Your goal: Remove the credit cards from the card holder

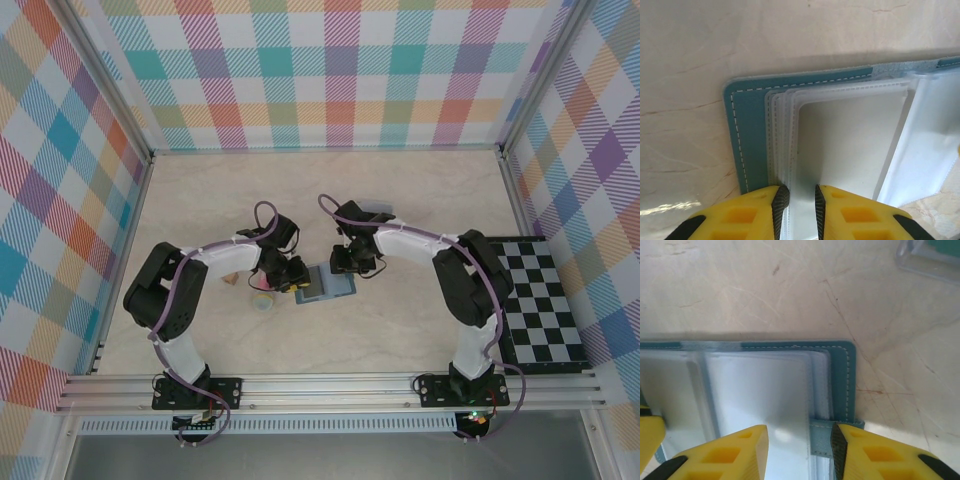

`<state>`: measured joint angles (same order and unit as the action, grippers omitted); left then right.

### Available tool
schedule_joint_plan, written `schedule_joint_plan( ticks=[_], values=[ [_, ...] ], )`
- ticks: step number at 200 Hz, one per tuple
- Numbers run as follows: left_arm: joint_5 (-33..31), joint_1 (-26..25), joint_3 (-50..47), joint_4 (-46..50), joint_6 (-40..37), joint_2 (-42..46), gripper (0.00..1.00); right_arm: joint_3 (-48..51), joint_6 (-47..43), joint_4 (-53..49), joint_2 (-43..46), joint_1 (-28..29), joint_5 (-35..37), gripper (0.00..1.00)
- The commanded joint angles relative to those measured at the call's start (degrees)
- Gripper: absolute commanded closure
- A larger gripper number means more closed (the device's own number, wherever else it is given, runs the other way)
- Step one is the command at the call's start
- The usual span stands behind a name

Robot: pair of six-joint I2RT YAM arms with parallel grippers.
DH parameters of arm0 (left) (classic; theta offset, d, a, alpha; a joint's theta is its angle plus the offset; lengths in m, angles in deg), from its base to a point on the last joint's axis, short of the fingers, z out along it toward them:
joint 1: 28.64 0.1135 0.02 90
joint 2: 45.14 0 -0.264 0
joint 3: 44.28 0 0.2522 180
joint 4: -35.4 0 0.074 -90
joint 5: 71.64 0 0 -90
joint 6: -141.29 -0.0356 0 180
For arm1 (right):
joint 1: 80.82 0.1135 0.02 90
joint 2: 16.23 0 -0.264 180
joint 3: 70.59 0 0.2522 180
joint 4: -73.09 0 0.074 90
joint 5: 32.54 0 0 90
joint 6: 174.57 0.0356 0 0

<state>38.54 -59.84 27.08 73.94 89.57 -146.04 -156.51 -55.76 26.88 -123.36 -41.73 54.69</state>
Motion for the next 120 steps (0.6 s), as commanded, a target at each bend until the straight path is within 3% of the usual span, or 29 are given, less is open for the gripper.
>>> schedule_joint_plan(
  ticks=[1,40,120],
  values=[
    [-0.23,-0.87,-0.21,0.09,-0.34,-2.3,0.75,-3.46,-3.14,-2.6,3.56,2.62,3.45,0.6],
    [-0.73,-0.87,0.1,0.32,-0.15,-2.37,0.77,-4.47,-4.18,-2.89,1.29,7.17,5.35,0.59],
    [-0.07,-0.88,-0.98,-1.13,1.17,-1.85,0.8,0.52,1.18,1.43,-0.61,7.23,1.65,0.58]
  ],
)
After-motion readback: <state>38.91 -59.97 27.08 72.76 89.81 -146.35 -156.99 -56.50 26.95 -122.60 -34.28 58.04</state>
